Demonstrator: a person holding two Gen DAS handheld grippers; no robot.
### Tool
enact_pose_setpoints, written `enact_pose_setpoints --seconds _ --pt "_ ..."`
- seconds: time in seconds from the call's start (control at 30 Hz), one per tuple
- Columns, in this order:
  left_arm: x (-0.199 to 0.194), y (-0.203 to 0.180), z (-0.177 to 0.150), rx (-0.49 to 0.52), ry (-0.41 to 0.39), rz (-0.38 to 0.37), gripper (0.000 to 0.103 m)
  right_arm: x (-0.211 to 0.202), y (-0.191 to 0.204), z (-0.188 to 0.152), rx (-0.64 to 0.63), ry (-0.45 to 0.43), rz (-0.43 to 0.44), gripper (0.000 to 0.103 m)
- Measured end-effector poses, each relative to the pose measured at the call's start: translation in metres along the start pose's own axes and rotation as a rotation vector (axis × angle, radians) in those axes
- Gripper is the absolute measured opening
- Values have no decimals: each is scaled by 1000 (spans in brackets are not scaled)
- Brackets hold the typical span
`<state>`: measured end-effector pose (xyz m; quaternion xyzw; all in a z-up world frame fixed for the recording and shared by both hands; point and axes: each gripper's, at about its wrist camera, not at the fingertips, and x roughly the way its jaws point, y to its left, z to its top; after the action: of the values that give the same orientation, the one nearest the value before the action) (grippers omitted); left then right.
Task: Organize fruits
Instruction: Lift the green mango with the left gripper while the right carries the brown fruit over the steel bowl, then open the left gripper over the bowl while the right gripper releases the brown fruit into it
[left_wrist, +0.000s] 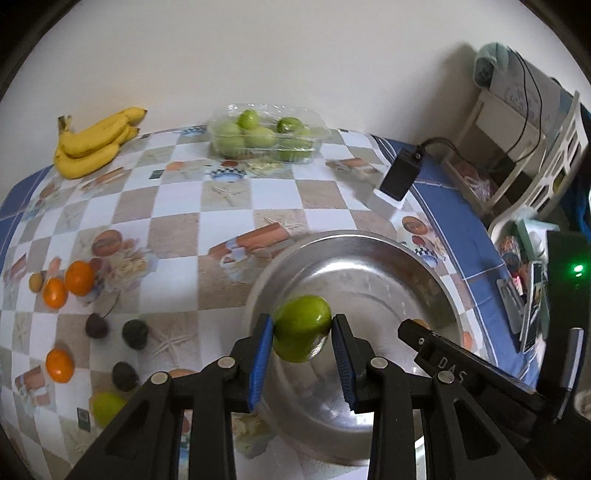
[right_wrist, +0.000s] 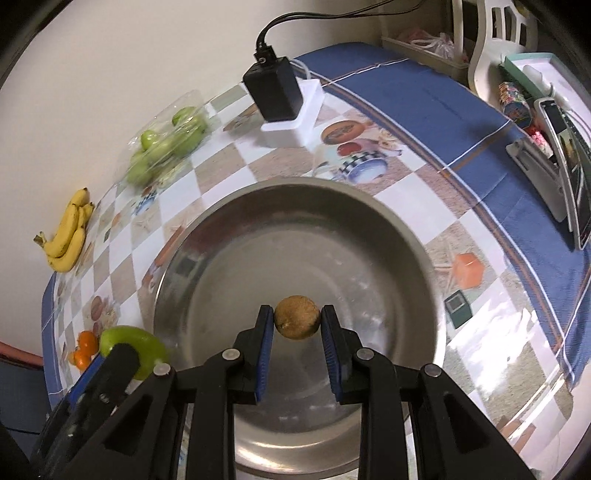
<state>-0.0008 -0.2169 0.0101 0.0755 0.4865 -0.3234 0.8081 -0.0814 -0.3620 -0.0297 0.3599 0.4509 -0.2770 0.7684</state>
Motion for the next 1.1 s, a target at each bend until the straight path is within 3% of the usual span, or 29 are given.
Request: enact_pose_setpoints --seconds 0.43,1.1 --pt "30 -2 -3 2 48 29 35 10 3 -1 -34 3 -44 28" --pt "30 2 -2 3 49 57 36 22 3 -4 -29 46 -55 28"
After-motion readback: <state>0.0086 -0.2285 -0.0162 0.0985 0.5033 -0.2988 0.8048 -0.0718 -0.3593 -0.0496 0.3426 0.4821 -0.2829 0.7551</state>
